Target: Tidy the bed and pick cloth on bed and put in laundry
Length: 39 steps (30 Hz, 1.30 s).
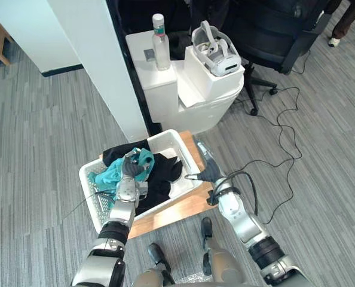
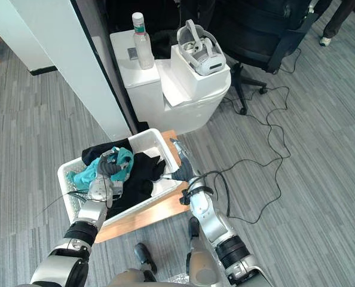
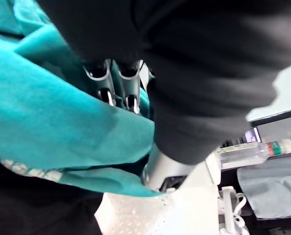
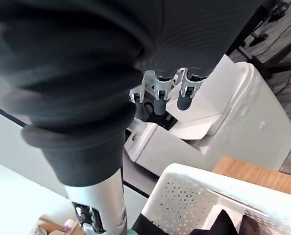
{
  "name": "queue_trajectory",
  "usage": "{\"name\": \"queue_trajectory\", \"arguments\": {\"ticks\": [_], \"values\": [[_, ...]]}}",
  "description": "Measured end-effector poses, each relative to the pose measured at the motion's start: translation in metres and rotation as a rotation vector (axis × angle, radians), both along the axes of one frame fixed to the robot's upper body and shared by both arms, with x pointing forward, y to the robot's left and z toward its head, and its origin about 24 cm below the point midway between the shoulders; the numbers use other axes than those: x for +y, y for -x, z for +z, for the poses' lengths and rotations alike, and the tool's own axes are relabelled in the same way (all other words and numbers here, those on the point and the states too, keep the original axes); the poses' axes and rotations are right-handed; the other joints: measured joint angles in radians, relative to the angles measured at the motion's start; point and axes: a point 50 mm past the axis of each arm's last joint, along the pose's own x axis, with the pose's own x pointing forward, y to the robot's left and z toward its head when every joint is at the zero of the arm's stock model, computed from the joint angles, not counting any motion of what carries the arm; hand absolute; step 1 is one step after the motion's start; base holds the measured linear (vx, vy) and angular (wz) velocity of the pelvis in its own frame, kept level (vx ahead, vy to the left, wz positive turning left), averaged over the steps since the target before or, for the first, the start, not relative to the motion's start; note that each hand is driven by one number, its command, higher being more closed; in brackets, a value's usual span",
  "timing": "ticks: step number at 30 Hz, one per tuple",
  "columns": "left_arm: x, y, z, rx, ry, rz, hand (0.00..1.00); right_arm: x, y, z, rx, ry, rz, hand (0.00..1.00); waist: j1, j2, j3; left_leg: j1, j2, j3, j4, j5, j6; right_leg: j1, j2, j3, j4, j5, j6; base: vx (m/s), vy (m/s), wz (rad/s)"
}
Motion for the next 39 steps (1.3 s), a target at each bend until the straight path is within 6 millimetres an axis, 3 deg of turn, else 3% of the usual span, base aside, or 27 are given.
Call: {"name": "queue_trajectory", "arguments": {"ticks": [3,7,12,15,20,23,25,26,27,33,35,39], "values": [[0.004,0.013,0.013,-0.089,0.046,-0.011,0.00,-0.006,0.007,-0.010,0.045,0.007,-0.005,0.00,0.008,0.025,-0.010,0.014,0.011,-0.014,-0.003,-0.005,0.006,0.022,0.006,-0.001,0.001,0.000,0.000,0.00,0.002,0.15],[0.006,0.024,0.006,-0.074,0.097,-0.028,0.00,-0.010,0.015,-0.021,0.093,0.021,-0.001,0.00,0.028,0.053,-0.025,0.029,0.020,-0.014,-0.003,0.000,-0.001,0.041,0.014,-0.002,-0.001,-0.009,-0.001,0.00,-0.006,0.00],[0.007,0.040,-0.001,-0.068,0.184,-0.031,0.00,-0.026,0.023,-0.033,0.146,0.021,-0.057,0.00,0.027,0.050,-0.031,0.060,0.026,-0.031,-0.004,0.018,-0.027,0.085,0.017,-0.031,-0.001,-0.071,0.003,0.00,-0.047,0.11],[0.010,0.051,0.003,-0.105,0.200,-0.019,0.00,-0.034,0.028,-0.042,0.184,0.034,-0.082,0.00,0.030,0.040,-0.048,0.063,0.026,-0.037,-0.004,0.019,-0.027,0.090,0.016,-0.037,-0.001,-0.072,0.004,0.00,-0.012,0.08],[0.022,0.077,-0.010,-0.081,0.237,0.074,0.00,-0.054,0.051,-0.066,0.289,0.024,-0.180,0.00,0.033,0.038,-0.088,0.072,0.025,-0.059,-0.004,0.020,-0.026,0.119,0.011,-0.072,-0.002,-0.082,0.009,0.04,0.004,0.19],[0.032,0.106,-0.032,-0.003,0.280,0.178,0.00,-0.074,0.066,-0.079,0.352,0.026,-0.268,0.00,0.048,0.038,-0.096,0.084,0.024,-0.065,-0.004,0.023,-0.023,0.136,0.009,-0.083,-0.002,-0.081,0.011,0.05,0.003,0.09],[0.029,0.141,-0.059,0.114,0.354,0.262,0.00,-0.092,0.084,-0.095,0.438,0.016,-0.373,0.00,0.064,0.038,-0.100,0.104,0.025,-0.065,-0.004,0.012,-0.020,0.163,0.008,-0.092,-0.001,-0.094,0.015,0.03,0.005,0.06],[0.029,0.146,-0.064,0.133,0.359,0.272,0.00,-0.095,0.086,-0.096,0.446,0.016,-0.384,0.00,0.067,0.039,-0.100,0.104,0.026,-0.065,-0.004,0.010,-0.018,0.165,0.008,-0.093,0.000,-0.096,0.015,0.00,0.009,0.05],[0.027,0.162,-0.081,0.215,0.391,0.313,0.00,-0.097,0.094,-0.103,0.483,0.005,-0.412,0.00,0.076,0.041,-0.113,0.109,0.028,-0.057,-0.004,0.002,-0.012,0.170,0.007,-0.097,0.002,-0.103,0.011,0.00,0.000,0.00],[0.009,0.233,-0.157,0.648,0.515,0.435,0.00,-0.086,0.123,-0.140,0.696,-0.121,-0.490,0.00,0.089,0.025,-0.131,0.147,0.047,0.044,-0.004,0.000,-0.013,0.194,-0.002,-0.133,0.022,-0.123,0.016,0.00,0.003,0.02],[0.004,0.250,-0.170,0.736,0.554,0.471,0.00,-0.081,0.137,-0.155,0.790,-0.152,-0.511,0.00,0.089,0.017,-0.142,0.146,0.049,0.056,-0.004,0.000,-0.014,0.196,-0.004,-0.138,0.022,-0.125,0.017,0.01,0.009,0.11],[0.007,0.250,-0.181,0.787,0.584,0.533,0.00,-0.082,0.154,-0.174,0.920,-0.242,-0.586,0.00,0.115,0.015,-0.142,0.154,0.039,0.067,-0.005,0.000,-0.014,0.200,-0.016,-0.138,0.020,-0.125,0.018,0.00,0.031,-0.05]]}}
